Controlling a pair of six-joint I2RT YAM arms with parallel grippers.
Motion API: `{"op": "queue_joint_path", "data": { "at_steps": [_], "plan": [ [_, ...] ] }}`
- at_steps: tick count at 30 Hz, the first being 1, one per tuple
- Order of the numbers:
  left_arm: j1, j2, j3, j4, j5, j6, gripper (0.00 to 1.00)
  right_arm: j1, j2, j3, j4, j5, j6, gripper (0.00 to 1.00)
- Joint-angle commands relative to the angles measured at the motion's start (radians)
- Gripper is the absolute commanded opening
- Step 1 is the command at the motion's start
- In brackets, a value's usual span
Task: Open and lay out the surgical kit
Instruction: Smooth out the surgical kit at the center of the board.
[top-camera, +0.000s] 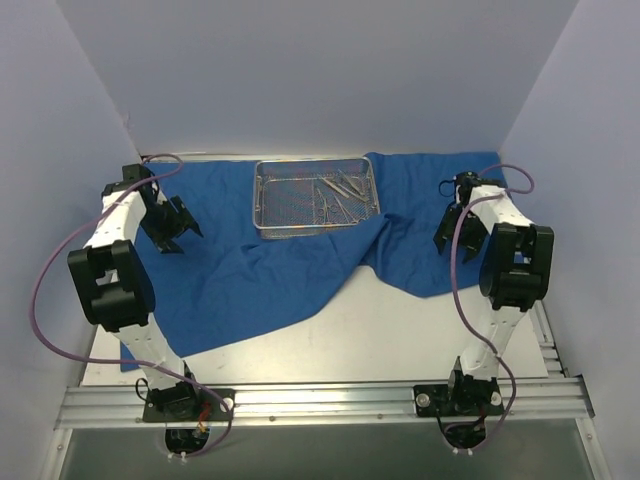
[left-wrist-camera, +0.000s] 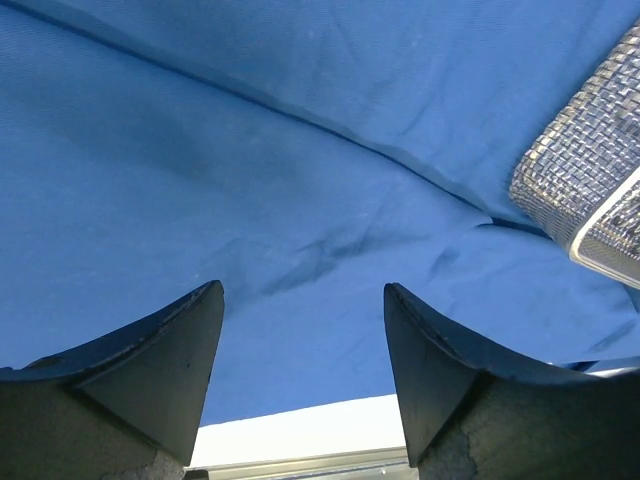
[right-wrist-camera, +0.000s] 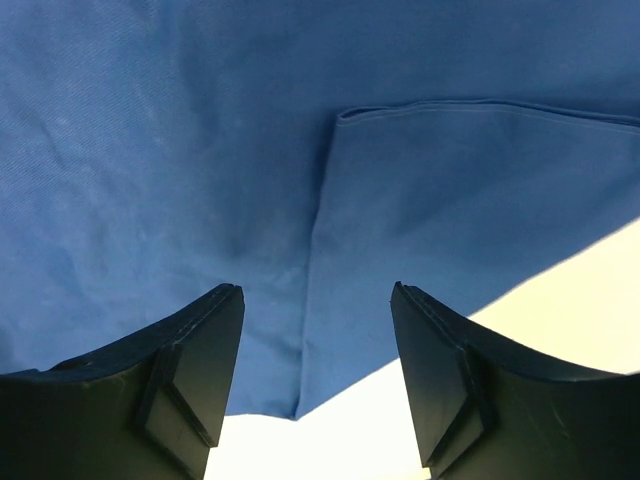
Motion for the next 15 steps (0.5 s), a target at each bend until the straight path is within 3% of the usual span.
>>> {"op": "queue_joint_path", "data": {
  "at_steps": [1,6,7,10,12,15],
  "plan": [
    [0.002,0.039,0.061,-0.01,0.026,0.004,0.73,0.013,0.03,0.001,-0.016,0.059,0.041,0.59],
    [0.002,0.044,0.056,0.01,0.051,-0.002,0.72,0.013,0.052,-0.03,0.001,0.067,0.04,0.47],
    [0.0,0.048,0.056,0.01,0.052,-0.002,0.72,0.013,0.049,-0.039,0.001,0.079,0.04,0.37],
    [-0.001,0.061,0.062,0.003,0.049,-0.002,0.72,0.012,0.032,-0.045,-0.014,0.088,0.04,0.18],
    [-0.001,0.065,0.064,0.004,0.049,-0.001,0.72,0.007,0.016,-0.054,-0.026,0.105,0.038,0.15],
    [-0.003,0.076,0.068,0.009,0.052,-0.004,0.72,-0.005,-0.023,-0.086,-0.048,0.122,0.034,0.03]
  ]
}}
